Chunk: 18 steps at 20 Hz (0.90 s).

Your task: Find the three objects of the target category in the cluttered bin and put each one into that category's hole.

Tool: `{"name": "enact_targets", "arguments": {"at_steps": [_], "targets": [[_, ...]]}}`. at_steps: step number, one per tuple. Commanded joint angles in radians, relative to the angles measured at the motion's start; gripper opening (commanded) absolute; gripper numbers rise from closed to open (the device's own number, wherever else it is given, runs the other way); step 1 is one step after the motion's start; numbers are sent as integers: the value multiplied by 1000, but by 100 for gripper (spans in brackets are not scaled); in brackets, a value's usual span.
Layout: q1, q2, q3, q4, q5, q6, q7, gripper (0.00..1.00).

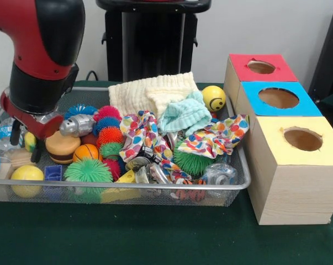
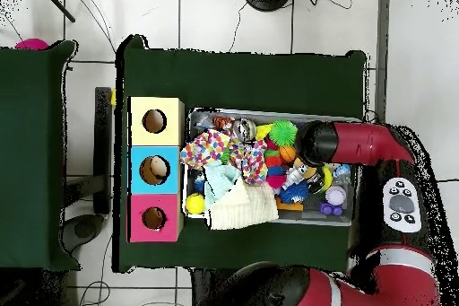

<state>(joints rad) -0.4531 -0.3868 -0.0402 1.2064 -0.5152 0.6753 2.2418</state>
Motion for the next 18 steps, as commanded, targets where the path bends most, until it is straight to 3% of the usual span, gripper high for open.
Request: {"name": "enact_targets", "arguments": {"at_steps": [1,7,18], "targets": [[9,20,97,32,-92,-38,-237,100],[16,-14,92,0,-123,8,-271,100],[62,-4,10,-78,-290,4,-245,100]]}}
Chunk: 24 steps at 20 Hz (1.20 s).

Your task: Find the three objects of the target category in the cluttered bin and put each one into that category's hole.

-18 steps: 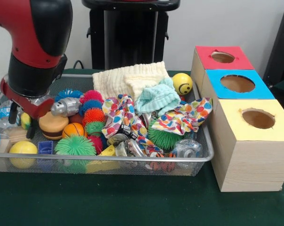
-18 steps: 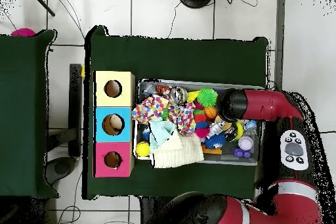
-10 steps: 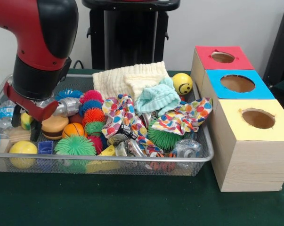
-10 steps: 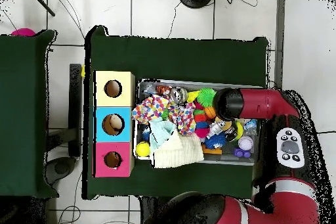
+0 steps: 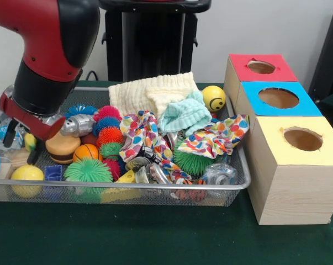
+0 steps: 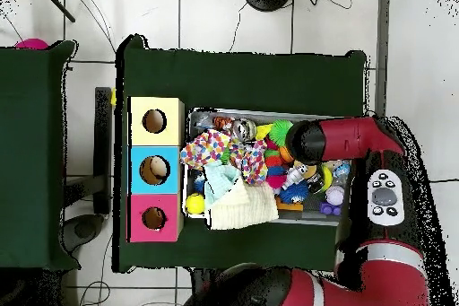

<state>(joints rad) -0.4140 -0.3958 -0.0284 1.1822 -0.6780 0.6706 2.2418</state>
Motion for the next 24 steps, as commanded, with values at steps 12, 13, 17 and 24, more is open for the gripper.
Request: {"name": "enact_targets", "arguments": {"at_steps": [12,13,17,24], "targets": [[21,88,0,-134,-224,-22,-170,100],[18,100,2,-141,-226,-22,-166,100],[10,127,2,-152,-242,-36,-160,100],[-28,165,37,-164,-232,-4,-236,100]]}}
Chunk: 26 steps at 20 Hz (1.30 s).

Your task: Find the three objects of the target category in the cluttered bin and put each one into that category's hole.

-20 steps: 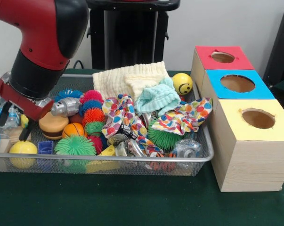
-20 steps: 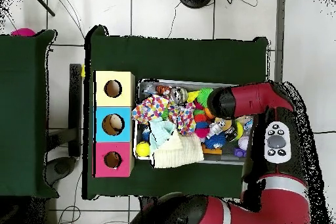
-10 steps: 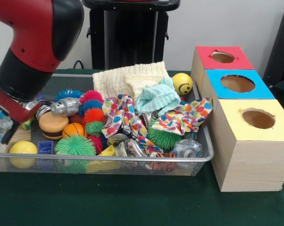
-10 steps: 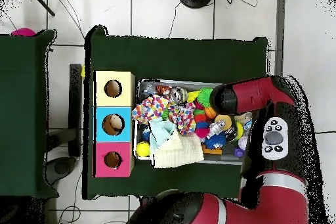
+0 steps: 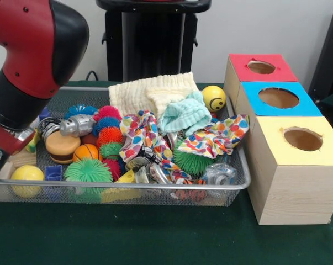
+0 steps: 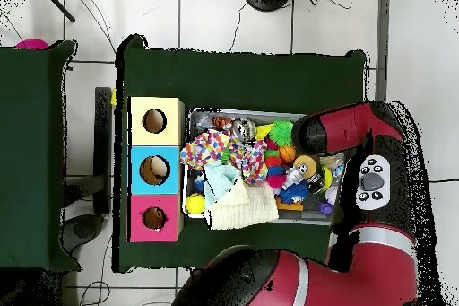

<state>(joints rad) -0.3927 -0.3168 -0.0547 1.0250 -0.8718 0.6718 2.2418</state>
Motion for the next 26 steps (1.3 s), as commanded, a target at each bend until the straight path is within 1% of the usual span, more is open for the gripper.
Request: {"name": "enact_targets", "arguments": {"at_steps": [1,5,11,15,17,18,20,22,23,24,26], "targets": [[-60,89,74,0,-31,0,-256,100],[-95,100,116,20,-5,28,-339,100],[-128,104,157,30,-13,39,-444,100],[-161,99,200,52,8,55,-511,100],[-190,91,233,83,40,43,-513,100],[-199,86,241,97,60,51,-498,100],[-219,69,265,137,89,12,-454,100],[-228,53,276,160,116,17,-430,100],[-242,44,293,178,133,1,-423,100],[-254,38,307,190,152,4,-423,100],[-260,28,309,202,194,75,-417,100]]}}
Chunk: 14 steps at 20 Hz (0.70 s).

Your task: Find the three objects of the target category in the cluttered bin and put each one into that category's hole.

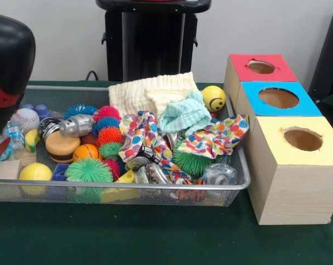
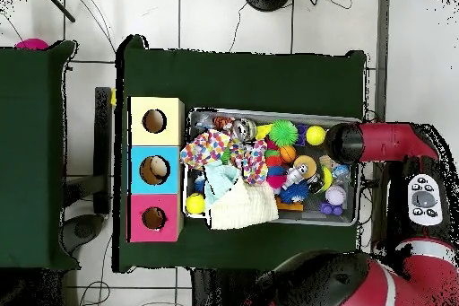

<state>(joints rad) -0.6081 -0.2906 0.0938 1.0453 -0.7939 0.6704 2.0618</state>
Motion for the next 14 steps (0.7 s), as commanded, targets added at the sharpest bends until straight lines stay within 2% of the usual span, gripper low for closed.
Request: {"name": "enact_targets", "arguments": {"at_steps": [1,6,14], "targets": [[-49,-4,165,191,135,101,-233,100],[-41,-2,152,186,224,258,-201,100],[52,-46,64,165,196,283,-129,100]]}}
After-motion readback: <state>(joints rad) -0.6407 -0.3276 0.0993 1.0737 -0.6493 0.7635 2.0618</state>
